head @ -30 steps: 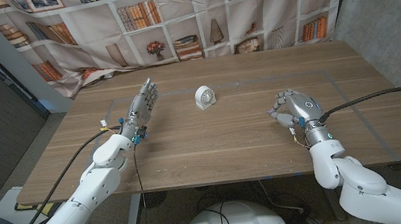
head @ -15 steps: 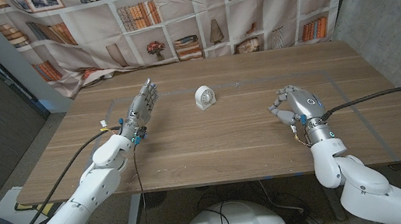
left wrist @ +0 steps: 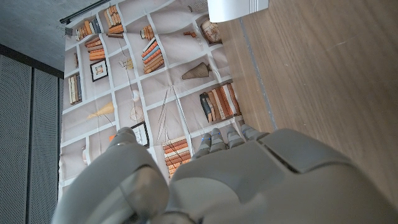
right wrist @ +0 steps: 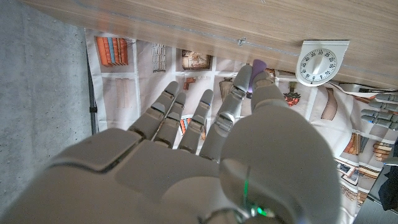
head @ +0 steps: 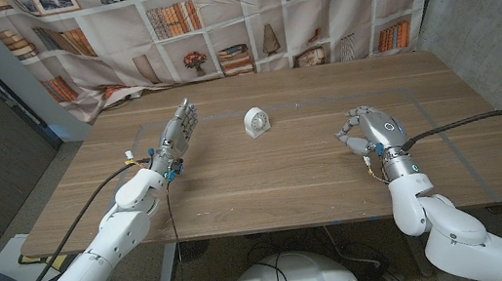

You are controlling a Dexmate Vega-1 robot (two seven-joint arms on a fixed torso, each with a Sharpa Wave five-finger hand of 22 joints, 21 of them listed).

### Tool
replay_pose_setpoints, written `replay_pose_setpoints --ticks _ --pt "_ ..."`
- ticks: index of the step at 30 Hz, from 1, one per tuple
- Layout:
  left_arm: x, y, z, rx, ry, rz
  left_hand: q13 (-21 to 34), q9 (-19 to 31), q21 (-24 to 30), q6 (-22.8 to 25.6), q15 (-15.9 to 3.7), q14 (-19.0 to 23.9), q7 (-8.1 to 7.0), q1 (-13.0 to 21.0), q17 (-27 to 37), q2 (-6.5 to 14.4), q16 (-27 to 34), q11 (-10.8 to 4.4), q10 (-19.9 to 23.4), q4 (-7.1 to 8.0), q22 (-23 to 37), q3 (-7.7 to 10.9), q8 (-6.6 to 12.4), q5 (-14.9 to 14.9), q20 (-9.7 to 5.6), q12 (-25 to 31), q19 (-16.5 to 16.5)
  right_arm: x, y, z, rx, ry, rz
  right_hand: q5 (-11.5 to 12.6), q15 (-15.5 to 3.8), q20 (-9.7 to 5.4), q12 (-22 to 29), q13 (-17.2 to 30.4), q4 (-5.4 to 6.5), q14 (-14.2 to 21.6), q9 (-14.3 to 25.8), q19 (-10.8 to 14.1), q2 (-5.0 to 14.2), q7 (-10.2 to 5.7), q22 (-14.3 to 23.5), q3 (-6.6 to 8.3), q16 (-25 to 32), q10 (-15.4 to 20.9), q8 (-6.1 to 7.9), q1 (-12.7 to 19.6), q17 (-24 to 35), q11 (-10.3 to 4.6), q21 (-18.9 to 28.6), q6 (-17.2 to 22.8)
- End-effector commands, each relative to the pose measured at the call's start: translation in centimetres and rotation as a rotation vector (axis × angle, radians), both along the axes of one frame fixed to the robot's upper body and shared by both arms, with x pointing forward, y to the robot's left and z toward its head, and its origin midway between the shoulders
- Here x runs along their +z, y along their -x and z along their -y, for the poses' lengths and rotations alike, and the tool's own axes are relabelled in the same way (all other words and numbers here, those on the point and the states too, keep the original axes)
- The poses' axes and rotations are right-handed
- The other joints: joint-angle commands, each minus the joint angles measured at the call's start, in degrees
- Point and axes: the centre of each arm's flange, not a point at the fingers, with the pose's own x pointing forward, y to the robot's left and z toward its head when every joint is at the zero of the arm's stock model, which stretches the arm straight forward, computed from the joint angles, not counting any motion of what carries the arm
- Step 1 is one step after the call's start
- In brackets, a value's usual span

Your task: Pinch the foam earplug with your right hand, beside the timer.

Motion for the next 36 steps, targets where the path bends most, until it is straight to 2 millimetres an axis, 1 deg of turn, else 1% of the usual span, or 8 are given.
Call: replay_pose_setpoints --ticks 1,14,16,17,19,26,35,36 --pt "0.2 -0.2 0.0 0.000 -0.006 -0.004 0.09 0.23 0.10 0.23 0.06 -0.19 -0.05 0.31 0.15 -0.21 0.02 0.07 0.20 -0.34 0.13 0.19 -0.04 -0.28 0.52 -0.24 -2.83 -0.7 -0.3 0.2 -0.016 -0.003 -0.027 0.25 -1.60 -2.48 -0.26 -0.01 0.32 0.45 0.15 0.53 -0.12 -0.61 0.17 0.16 -0.41 0.40 -0.52 0.24 0.24 -0.31 -0.18 -0.78" --pt "0.3 -0.3 0.2 -0.001 -0.007 -0.003 0.10 0.23 0.10 0.21 0.07 -0.23 -0.08 0.38 0.16 -0.16 0.00 0.13 0.16 -0.36 0.14 0.11 -0.05 -0.31 0.56 -0.26 -2.88 -0.8 -0.5 0.3 -0.020 0.000 -0.029 0.18 -1.52 -2.47 -0.53 0.01 0.77 0.42 0.14 0.53 -0.10 -0.41 0.18 -0.09 -0.53 0.64 -1.57 -0.37 0.24 0.39 -0.34 -2.78" --pt "0.3 -0.3 0.2 0.000 -0.005 -0.003 0.10 0.23 0.09 0.20 0.08 -0.22 -0.08 0.40 0.16 -0.16 0.01 0.14 0.20 -0.37 0.14 0.10 -0.06 -0.31 0.60 -0.25 -2.92 -0.8 -0.5 0.3 -0.022 0.002 -0.027 0.17 -1.52 -2.45 -0.56 0.01 0.80 0.40 0.14 0.53 -0.11 -0.45 0.18 -0.11 -0.55 0.62 -1.60 -0.42 0.23 0.36 -0.35 -2.83" --pt "0.3 -0.3 0.2 0.002 -0.006 -0.004 0.10 0.23 0.10 0.20 0.05 -0.22 -0.06 0.41 0.16 -0.15 0.01 0.14 0.18 -0.37 0.14 0.09 -0.06 -0.32 0.63 -0.25 -2.90 -0.8 -0.5 0.3 -0.021 0.003 -0.026 0.14 -1.55 -2.50 -0.58 0.01 0.83 0.40 0.15 0.52 -0.17 -0.47 0.18 -0.17 -0.57 0.68 -1.66 -0.51 0.22 0.75 -0.38 -2.88" --pt "0.3 -0.3 0.2 0.004 -0.007 -0.006 0.10 0.23 0.10 0.18 0.05 -0.25 -0.09 0.42 0.16 -0.14 0.00 0.13 0.16 -0.38 0.14 0.08 -0.07 -0.32 0.65 -0.26 -2.90 -0.8 -0.5 0.3 -0.021 0.003 -0.024 0.12 -1.54 -2.48 -0.61 0.01 0.86 0.44 0.15 0.52 -0.23 -0.40 0.18 -0.22 -0.57 0.71 -1.68 -0.58 0.20 1.01 -0.40 -2.86" --pt "0.4 -0.4 0.2 0.002 -0.008 -0.006 0.10 0.23 0.10 0.20 0.04 -0.27 -0.05 0.47 0.16 -0.11 -0.01 0.09 0.07 -0.40 0.14 0.04 -0.06 -0.33 0.71 -0.30 -2.93 -0.8 -0.6 0.3 -0.023 0.002 -0.024 0.08 -1.52 -2.50 -0.67 0.02 0.89 0.49 0.15 0.54 -0.41 -0.20 0.18 -0.35 -0.60 0.85 -1.76 -0.74 0.15 1.41 -0.46 -2.86" --pt "0.5 -0.5 0.2 0.003 -0.016 -0.010 0.10 0.23 0.10 0.11 0.06 -0.29 -0.11 0.54 0.16 -0.06 -0.01 0.08 0.04 -0.43 0.14 0.00 -0.10 -0.35 0.80 -0.31 -2.98 -2.0 -1.4 0.1 -0.028 -0.006 -0.068 0.07 -1.56 -2.44 -0.83 0.03 0.97 0.59 0.16 0.55 -0.41 -0.24 0.18 -0.41 -0.61 0.82 -1.98 -0.89 0.13 1.21 -0.54 -3.13" --pt "0.6 -0.6 0.2 0.003 -0.017 -0.011 0.10 0.23 0.07 0.11 0.03 -0.31 -0.13 0.56 0.16 -0.05 -0.02 0.06 0.04 -0.43 0.14 0.00 -0.10 -0.35 0.87 -0.31 -3.05 -2.2 -1.5 0.0 -0.031 -0.007 -0.070 0.07 -1.63 -2.40 -0.83 0.03 1.02 0.61 0.16 0.53 -0.37 -0.22 0.18 -0.42 -0.61 0.89 -2.02 -0.94 0.14 1.46 -0.56 -3.17"
